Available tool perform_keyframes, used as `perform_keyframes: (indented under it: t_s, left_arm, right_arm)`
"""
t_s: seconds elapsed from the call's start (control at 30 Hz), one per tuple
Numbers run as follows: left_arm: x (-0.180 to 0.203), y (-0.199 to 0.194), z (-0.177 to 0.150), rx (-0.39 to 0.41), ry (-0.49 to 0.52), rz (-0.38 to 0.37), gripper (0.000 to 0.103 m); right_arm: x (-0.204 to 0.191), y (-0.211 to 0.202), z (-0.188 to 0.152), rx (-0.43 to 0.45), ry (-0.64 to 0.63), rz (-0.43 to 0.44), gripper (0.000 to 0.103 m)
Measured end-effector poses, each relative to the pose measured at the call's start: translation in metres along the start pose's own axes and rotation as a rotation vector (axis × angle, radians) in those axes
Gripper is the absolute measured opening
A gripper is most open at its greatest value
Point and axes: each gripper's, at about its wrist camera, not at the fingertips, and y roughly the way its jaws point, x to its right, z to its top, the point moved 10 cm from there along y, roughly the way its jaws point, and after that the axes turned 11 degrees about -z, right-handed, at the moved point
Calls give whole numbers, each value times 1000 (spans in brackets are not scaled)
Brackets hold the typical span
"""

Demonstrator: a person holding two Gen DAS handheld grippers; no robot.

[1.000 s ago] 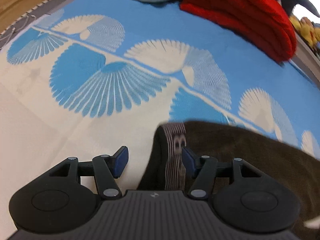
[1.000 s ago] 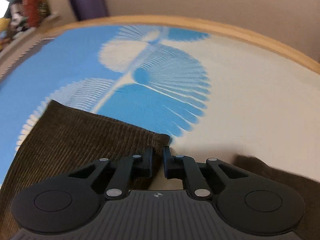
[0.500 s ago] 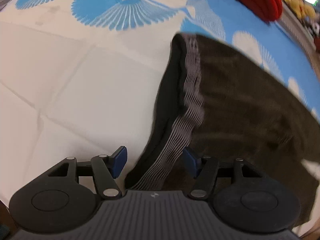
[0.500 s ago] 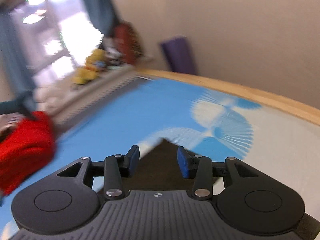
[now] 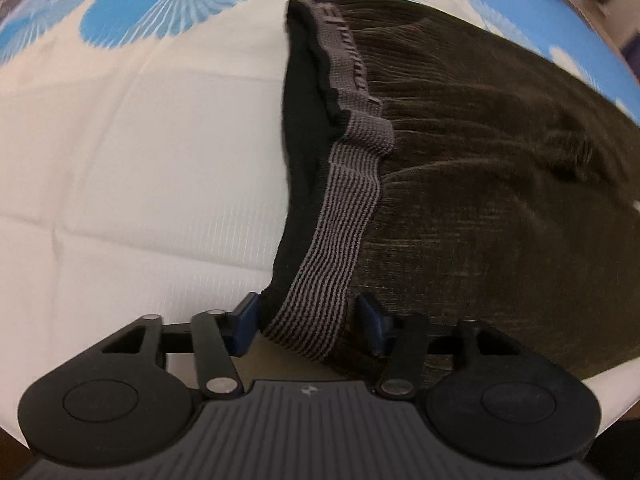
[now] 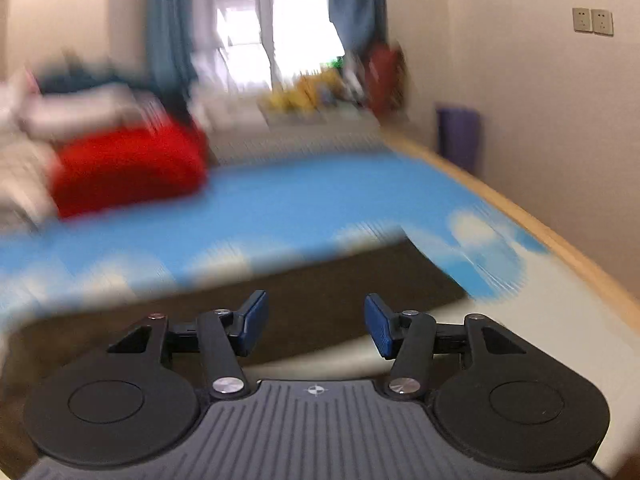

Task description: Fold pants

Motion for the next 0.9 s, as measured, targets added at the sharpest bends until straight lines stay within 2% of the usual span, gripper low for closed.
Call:
perform_keyframes:
  t_s: [0.07, 0.13, 0.23, 0.33, 0.37, 0.43, 0.5, 0.57, 0.63, 0.7, 0.73, 0.83, 0.9]
  left_arm:
    - [0, 1, -3, -6, 47, 14, 46]
    - [0, -7, -2, 3, 35, 6, 41]
    - [-3, -14, -7, 3, 42, 30, 40]
    - [1, -14, -9, -23, 70, 53, 47]
    - [1, -17, -7, -13, 57, 59, 53]
    - [4, -30, 3, 49, 62, 88, 55]
    - [15, -47, 14, 133, 118, 106, 56]
    - [34, -52, 17, 167, 151, 18, 56]
    - [56, -42, 10, 117, 191, -76, 56]
    - [81, -26, -4, 40, 305, -133, 56]
    - [89, -16, -12, -4, 363, -121, 56]
    - [82, 17, -38, -161, 460, 20, 56]
    - [89, 12, -32, -143, 467, 9, 55]
  right_arm:
    - [-6, 5, -1, -27, 5, 20, 56]
    - [-10, 9, 3, -5, -27, -4, 56]
    - [-22, 6, -2, -7, -84, -16, 56]
    - [-28, 7, -6, -24, -68, 11, 56]
    - [-30, 12, -5, -33, -67, 17, 56]
    - [-33, 16, -9, -36, -72, 22, 56]
    - [-35, 17, -10, -40, -74, 24, 56]
    - [-35, 17, -12, -41, -75, 26, 56]
    - [-34, 18, -12, -40, -86, 20, 56]
    - [-30, 20, -13, -47, -86, 8, 56]
    - [-28, 22, -14, -52, -80, 4, 56]
    - [-19, 28, -19, -91, -49, 3, 57]
    - [-11, 34, -27, -127, -47, -11, 57]
